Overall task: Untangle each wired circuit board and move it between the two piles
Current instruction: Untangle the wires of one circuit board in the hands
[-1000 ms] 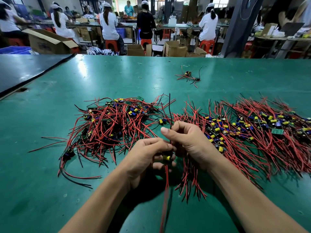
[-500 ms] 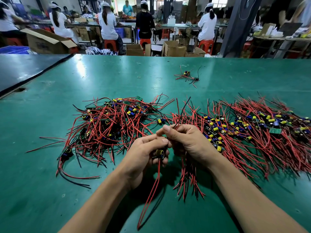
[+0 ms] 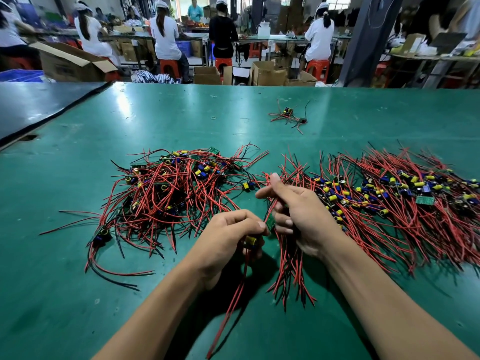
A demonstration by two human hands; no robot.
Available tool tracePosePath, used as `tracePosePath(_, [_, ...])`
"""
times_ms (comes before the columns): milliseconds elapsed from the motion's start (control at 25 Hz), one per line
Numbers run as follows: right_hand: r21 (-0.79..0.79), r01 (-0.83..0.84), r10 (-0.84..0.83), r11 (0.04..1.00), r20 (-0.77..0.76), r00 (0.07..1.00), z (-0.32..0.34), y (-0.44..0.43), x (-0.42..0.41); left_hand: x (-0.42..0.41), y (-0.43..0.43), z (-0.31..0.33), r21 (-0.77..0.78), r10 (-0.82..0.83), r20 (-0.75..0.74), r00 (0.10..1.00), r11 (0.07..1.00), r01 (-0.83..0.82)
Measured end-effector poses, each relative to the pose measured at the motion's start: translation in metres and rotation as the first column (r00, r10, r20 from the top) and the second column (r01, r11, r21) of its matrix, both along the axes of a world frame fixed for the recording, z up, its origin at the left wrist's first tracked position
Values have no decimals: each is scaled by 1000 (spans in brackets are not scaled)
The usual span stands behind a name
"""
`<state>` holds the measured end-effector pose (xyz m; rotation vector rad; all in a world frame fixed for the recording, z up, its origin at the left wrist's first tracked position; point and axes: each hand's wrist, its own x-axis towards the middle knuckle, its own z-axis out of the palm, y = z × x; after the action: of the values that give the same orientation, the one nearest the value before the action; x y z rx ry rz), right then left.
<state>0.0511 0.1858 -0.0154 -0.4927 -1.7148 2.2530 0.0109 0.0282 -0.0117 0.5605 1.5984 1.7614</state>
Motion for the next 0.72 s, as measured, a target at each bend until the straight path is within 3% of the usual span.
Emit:
tracePosePath(120, [-42,-91,93,995,37,995,-1,-4,0,0,0,-4,8,-41,78,996,999,41])
tracePosePath(280, [35,-203,201,979,49,978,-1,-1,4,2,4,-8,64,-40,100,994,997,34])
tracePosePath(440, [119,-434,429,893,67,901,-1,1,11,-1,1,-8,121,-35,138,990,992,18])
tracePosePath(520, [162,-385,381,909,56,923,-3,1,10,-2,-1,-7,121,-47,148,988,992,29])
tracePosePath(720, [161,-24,35,987,-65,997,-9,2,1,-1,0,-9,110,-63,113,992,993,51])
